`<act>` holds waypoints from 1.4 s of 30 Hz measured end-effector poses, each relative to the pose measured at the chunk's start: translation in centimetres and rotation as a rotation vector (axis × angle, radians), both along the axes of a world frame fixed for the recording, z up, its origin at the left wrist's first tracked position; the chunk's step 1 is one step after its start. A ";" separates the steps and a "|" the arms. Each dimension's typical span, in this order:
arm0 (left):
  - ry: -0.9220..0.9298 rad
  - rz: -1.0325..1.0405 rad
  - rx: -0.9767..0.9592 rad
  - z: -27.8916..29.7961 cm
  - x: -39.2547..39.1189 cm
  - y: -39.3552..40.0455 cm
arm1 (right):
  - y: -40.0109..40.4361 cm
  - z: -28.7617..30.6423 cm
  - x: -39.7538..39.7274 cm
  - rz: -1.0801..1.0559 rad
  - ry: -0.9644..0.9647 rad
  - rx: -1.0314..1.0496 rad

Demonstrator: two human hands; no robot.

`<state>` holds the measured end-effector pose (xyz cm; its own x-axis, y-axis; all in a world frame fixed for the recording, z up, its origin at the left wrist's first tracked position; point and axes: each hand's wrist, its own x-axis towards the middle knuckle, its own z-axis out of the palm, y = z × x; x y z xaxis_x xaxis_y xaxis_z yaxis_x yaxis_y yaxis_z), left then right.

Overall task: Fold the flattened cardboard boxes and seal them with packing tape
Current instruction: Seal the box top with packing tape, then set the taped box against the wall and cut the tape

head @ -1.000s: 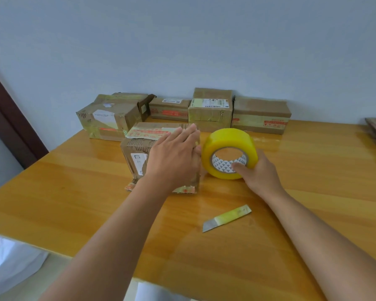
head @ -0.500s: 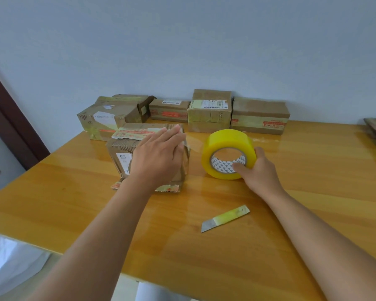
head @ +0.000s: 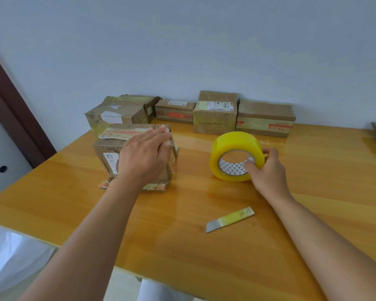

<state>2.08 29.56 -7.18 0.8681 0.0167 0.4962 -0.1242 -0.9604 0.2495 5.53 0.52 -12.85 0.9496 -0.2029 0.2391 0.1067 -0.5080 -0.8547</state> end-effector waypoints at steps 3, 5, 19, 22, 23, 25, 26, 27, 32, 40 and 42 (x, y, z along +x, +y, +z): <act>0.016 -0.036 0.034 0.2 -0.2 0.1 | 0.0 -0.1 0.0 0.011 0.025 -0.005; 0.048 -0.034 0.045 0.6 -0.3 0.9 | 0.1 -0.1 0.1 0.023 0.032 -0.043; 0.142 -0.009 0.116 0.7 -0.2 3.4 | 0.1 0.7 -0.5 0.008 0.056 -0.015; 0.139 -0.009 0.107 0.8 -0.2 3.3 | -0.4 1.4 -0.7 0.017 0.126 -0.010; 0.133 -0.009 0.106 0.8 -0.1 3.2 | -0.5 1.5 -1.0 0.009 0.144 -0.059; 0.121 -0.011 0.096 0.7 -0.1 3.1 | -0.7 2.0 -2.2 -0.005 0.144 -0.224; 0.112 -0.015 0.088 0.6 -0.2 3.0 | -0.7 2.3 -3.0 0.002 0.113 -0.333; 0.105 -0.017 0.082 0.6 -0.2 3.0 | -0.6 2.7 -3.8 0.020 0.066 -0.432; 0.100 -0.022 0.080 0.6 -0.2 3.1 | -0.1 3.6 -6.4 0.338 -0.011 -0.619; 0.079 -0.031 0.079 0.3 0.0 3.3 | 1.1 2.6 -7.0 0.870 0.310 -0.817; 0.070 -0.033 0.072 0.2 0.1 3.3 | 1.5 3.0 -6.8 0.869 0.326 -0.863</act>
